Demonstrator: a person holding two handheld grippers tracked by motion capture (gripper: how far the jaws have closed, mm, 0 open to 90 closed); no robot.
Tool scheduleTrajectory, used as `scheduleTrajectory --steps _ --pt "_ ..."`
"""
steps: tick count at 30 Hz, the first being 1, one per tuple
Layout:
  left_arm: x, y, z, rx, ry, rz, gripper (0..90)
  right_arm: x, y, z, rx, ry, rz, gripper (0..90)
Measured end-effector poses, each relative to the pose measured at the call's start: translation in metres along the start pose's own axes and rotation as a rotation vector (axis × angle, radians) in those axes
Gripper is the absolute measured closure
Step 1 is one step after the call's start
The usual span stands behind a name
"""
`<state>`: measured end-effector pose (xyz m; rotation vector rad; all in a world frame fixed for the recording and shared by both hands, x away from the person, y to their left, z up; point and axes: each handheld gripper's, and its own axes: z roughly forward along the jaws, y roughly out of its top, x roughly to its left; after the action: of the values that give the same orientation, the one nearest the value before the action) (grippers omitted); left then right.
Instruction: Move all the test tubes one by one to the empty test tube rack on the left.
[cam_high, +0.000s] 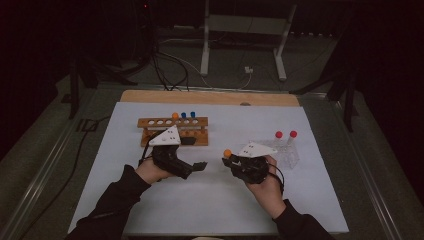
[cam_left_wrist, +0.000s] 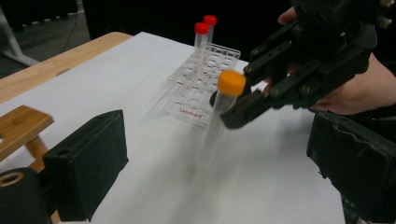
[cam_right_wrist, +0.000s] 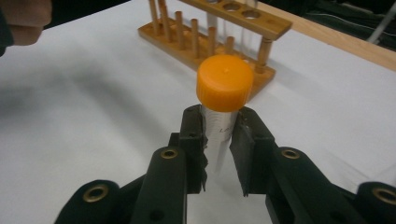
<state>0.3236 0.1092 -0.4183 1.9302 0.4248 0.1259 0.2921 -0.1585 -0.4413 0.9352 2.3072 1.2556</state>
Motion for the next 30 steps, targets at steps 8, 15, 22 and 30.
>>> scheduleTrajectory --steps 8,15,22,30 --pt "-0.008 0.008 0.009 -0.003 -0.050 0.009 7.9 0.010 0.001 0.003 0.006 0.033 -0.013 74.5" --pt "-0.012 0.012 0.019 -0.005 -0.068 0.026 21.2 0.013 0.001 0.003 0.004 0.045 -0.026 74.5" --pt "-0.012 0.011 0.031 0.015 -0.043 0.035 41.0 0.016 0.002 0.004 0.004 0.050 -0.034 74.5" --pt "-0.010 0.009 0.040 0.037 -0.046 0.041 59.4 0.017 0.003 0.004 0.000 0.055 -0.034 74.5"
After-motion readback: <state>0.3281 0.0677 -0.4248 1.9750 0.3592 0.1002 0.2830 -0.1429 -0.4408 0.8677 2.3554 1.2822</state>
